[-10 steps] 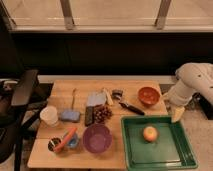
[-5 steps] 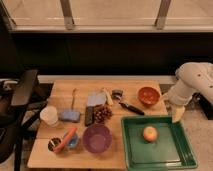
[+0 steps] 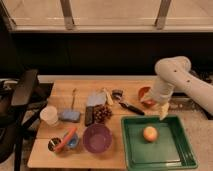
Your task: Place fork in purple bowl
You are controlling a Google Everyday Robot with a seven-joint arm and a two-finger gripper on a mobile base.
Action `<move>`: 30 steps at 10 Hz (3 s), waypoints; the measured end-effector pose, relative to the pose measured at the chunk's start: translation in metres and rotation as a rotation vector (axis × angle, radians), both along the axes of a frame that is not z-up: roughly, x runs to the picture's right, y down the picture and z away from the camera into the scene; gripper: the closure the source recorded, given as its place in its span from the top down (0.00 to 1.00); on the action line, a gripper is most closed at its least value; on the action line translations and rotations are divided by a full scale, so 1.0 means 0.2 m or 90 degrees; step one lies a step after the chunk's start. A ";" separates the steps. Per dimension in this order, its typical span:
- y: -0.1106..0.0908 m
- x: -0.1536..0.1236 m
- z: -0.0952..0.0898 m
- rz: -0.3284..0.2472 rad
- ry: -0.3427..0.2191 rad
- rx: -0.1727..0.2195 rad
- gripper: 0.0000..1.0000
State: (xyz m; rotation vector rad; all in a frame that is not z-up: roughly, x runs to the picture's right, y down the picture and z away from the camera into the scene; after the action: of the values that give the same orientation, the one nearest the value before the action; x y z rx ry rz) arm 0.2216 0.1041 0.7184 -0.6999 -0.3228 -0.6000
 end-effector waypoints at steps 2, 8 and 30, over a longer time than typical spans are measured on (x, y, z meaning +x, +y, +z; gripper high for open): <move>0.00 -0.25 -0.02 -0.045 -0.052 0.024 0.78; 0.02 -0.67 -0.03 -0.080 -0.128 0.063 0.78; -0.41 -1.56 0.45 -0.227 -0.271 0.142 0.78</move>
State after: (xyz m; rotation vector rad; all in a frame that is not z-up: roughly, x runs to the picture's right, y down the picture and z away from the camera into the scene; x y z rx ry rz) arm -0.0912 0.0211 0.8077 -0.4096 -0.5209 -1.1131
